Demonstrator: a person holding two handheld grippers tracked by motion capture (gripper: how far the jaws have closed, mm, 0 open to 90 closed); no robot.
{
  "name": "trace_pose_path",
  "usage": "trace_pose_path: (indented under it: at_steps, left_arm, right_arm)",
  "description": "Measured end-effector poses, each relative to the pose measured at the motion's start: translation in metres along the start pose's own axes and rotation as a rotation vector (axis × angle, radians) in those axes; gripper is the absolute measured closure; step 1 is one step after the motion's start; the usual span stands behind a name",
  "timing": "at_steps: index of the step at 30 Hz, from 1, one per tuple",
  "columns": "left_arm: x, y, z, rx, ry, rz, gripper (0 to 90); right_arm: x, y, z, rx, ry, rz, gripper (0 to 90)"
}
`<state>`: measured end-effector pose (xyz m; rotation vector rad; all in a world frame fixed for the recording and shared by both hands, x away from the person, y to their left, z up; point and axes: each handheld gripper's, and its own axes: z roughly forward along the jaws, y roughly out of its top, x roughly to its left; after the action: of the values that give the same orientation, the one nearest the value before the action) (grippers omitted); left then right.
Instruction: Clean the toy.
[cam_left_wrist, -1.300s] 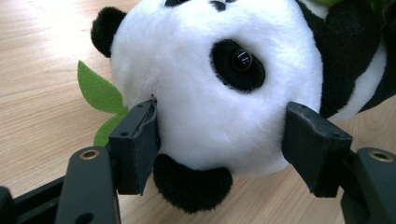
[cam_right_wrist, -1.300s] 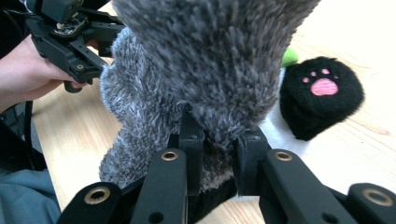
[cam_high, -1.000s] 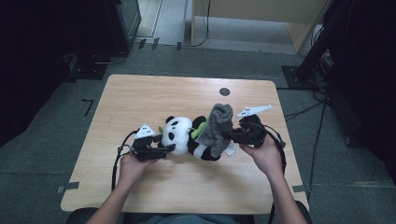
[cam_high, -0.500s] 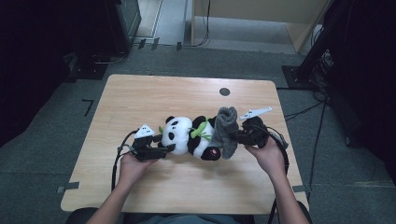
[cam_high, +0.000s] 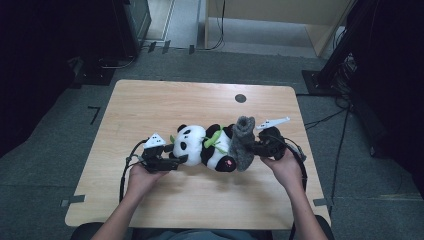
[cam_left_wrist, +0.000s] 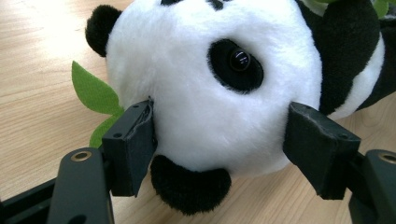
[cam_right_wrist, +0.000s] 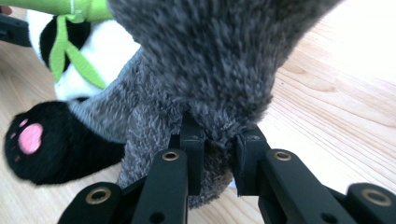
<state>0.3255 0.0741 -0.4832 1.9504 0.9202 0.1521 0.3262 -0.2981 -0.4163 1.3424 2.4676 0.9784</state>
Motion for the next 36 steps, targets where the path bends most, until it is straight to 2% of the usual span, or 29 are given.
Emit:
trace_pose_path:
  at_steps: [6,13,17,20,24,29,33,36]
  left_arm:
    - [0.001,0.000,0.002,-0.008,-0.015,-0.013,25.3]
    - [-0.001,0.001,0.001,0.000,-0.003,-0.016,29.8]
    - [-0.002,0.001,0.000,-0.003,0.004,-0.004,29.9]
    - [-0.002,0.001,0.000,-0.003,0.008,0.005,30.0]
    - [-0.002,0.001,0.001,-0.006,0.010,0.004,30.0]
    - [-0.002,0.001,0.000,-0.004,0.011,0.007,29.9]
    - [-0.002,0.001,0.000,-0.003,0.011,0.010,29.9]
    - [-0.002,0.001,0.000,-0.003,0.012,0.010,29.9]
  right_arm:
    - [-0.005,0.007,0.013,-0.012,0.007,0.021,78.4]
    - [-0.011,0.018,0.021,-0.023,-0.018,0.038,78.6]
    - [-0.012,0.017,0.013,-0.041,-0.009,0.056,78.7]
    - [-0.011,0.017,-0.001,-0.097,0.019,0.066,78.7]
    - [0.001,0.024,-0.026,-0.183,0.059,0.055,78.7]
    - [0.028,0.038,-0.043,-0.247,0.117,-0.013,78.7]
    - [0.051,0.049,-0.047,-0.258,0.171,-0.066,78.7]
    - [0.067,0.056,-0.042,-0.246,0.227,-0.101,78.6]
